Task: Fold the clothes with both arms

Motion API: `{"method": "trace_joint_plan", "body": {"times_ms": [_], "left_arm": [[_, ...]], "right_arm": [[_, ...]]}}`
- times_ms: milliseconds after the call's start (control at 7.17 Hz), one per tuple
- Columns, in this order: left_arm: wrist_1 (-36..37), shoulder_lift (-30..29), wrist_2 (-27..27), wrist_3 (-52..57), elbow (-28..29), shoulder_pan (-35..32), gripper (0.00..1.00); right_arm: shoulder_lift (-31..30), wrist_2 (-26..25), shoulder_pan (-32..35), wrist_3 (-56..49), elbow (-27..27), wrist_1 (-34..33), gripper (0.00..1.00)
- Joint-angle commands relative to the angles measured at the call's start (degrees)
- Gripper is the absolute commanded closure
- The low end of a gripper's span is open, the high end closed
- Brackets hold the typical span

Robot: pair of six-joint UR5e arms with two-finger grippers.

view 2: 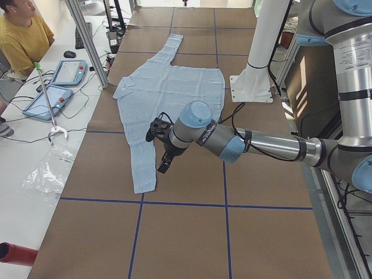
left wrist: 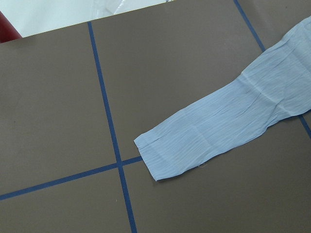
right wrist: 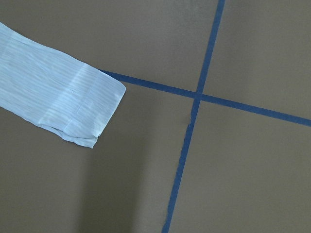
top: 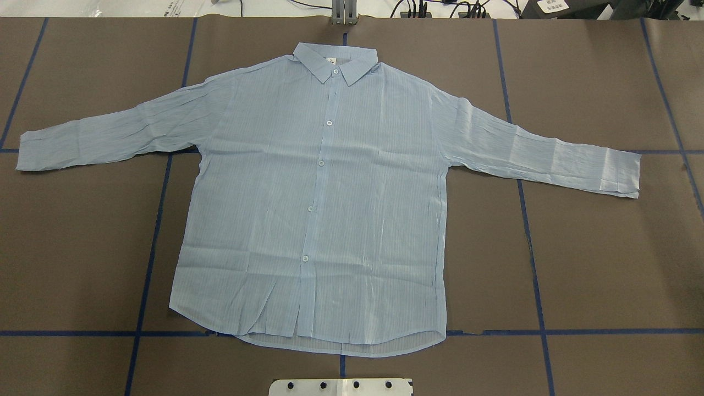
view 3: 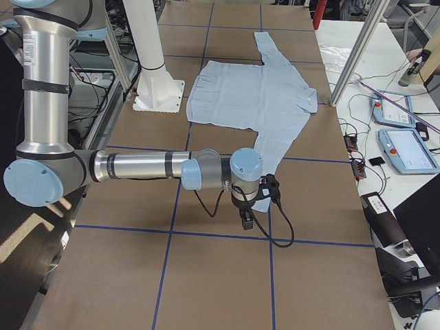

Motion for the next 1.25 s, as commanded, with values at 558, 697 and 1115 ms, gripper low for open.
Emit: {"method": "trace_joint_plan", "body": {"times_ms": [558,697,1115], "left_arm": [[-0.09,3.45,-0.03,-0.07,-1.24,-0.18,0.00],[-0.09,3.80,-0.11,-0.07,-1.50,-0.18,0.00],[-0.18,3.72,0.06,-0.07,-1.15,-0.18,0.00]], "right_arm": [[1.10,1.56,-2.22,0.07,-11.27,14.09,0.00],[2.76,1.47,-4.85,2.42,-14.79,17.38,0.00],[11.53,0.94,-9.86,8.59,-20.95,17.50,0.00]]}}
